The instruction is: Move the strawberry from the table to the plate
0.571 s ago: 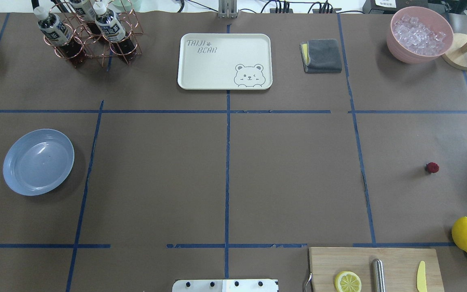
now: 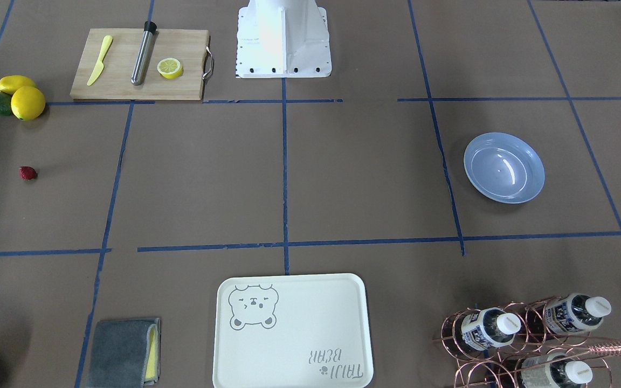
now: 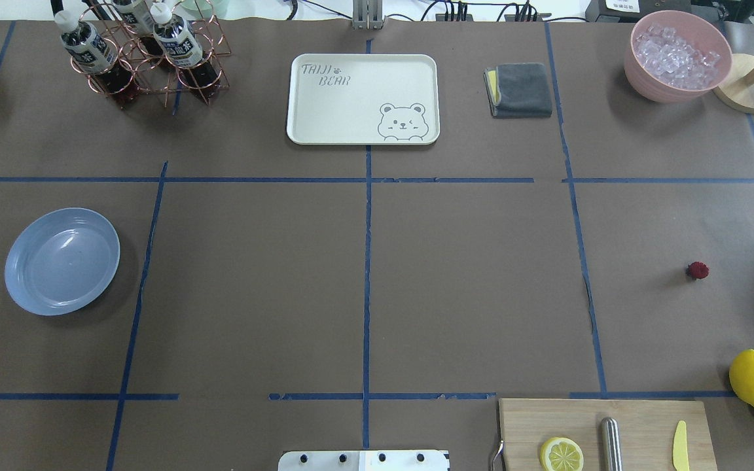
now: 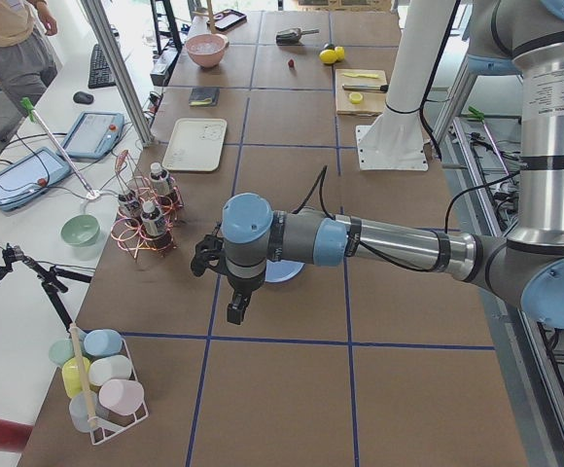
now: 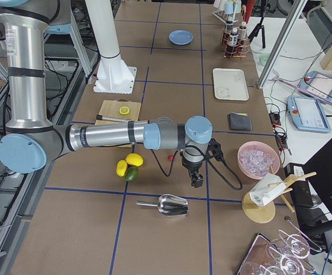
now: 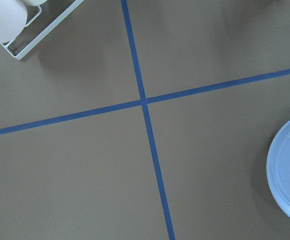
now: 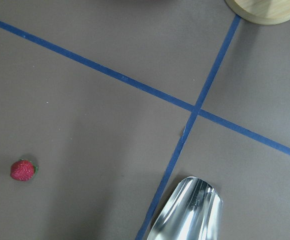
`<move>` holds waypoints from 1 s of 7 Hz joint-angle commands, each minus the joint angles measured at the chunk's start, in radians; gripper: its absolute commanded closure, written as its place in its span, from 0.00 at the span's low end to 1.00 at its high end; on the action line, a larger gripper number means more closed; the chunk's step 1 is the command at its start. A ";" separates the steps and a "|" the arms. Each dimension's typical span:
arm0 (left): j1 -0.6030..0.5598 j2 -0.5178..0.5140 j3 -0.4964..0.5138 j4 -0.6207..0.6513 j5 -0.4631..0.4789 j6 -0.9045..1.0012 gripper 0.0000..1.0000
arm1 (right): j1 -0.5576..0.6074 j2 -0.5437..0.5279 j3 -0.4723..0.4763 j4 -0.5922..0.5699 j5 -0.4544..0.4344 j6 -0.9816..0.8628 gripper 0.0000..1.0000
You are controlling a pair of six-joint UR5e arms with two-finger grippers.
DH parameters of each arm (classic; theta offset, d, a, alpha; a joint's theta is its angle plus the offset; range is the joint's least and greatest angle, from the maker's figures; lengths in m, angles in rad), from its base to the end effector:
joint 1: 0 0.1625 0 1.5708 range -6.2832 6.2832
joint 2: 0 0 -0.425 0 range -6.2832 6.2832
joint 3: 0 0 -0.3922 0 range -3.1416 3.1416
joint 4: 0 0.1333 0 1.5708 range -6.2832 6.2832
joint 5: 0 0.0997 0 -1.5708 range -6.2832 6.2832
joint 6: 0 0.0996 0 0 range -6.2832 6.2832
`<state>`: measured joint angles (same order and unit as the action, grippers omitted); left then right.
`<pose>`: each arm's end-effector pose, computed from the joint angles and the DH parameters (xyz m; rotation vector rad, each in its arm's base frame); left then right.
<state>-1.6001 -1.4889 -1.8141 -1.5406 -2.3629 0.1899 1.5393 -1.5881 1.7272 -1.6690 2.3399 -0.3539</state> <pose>-0.0759 -0.4583 0.5794 0.2104 0.7739 0.2039 0.0488 -0.4854 0.6005 0.1628 -0.7577 -0.3818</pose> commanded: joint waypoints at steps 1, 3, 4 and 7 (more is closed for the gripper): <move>0.034 0.002 0.007 -0.012 -0.053 0.003 0.00 | -0.004 0.005 -0.005 0.018 0.006 -0.004 0.00; 0.051 0.002 0.048 -0.103 -0.122 0.005 0.00 | -0.005 -0.007 -0.062 0.128 0.045 -0.004 0.00; 0.121 0.003 0.058 -0.162 -0.124 -0.007 0.00 | -0.005 -0.007 -0.105 0.170 0.117 -0.004 0.00; 0.373 -0.005 0.184 -0.460 -0.114 -0.283 0.00 | -0.016 -0.009 -0.136 0.239 0.147 0.027 0.00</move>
<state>-1.2995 -1.4923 -1.7053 -1.8400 -2.4785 0.0150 1.5269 -1.5965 1.5988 -1.4434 2.4802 -0.3400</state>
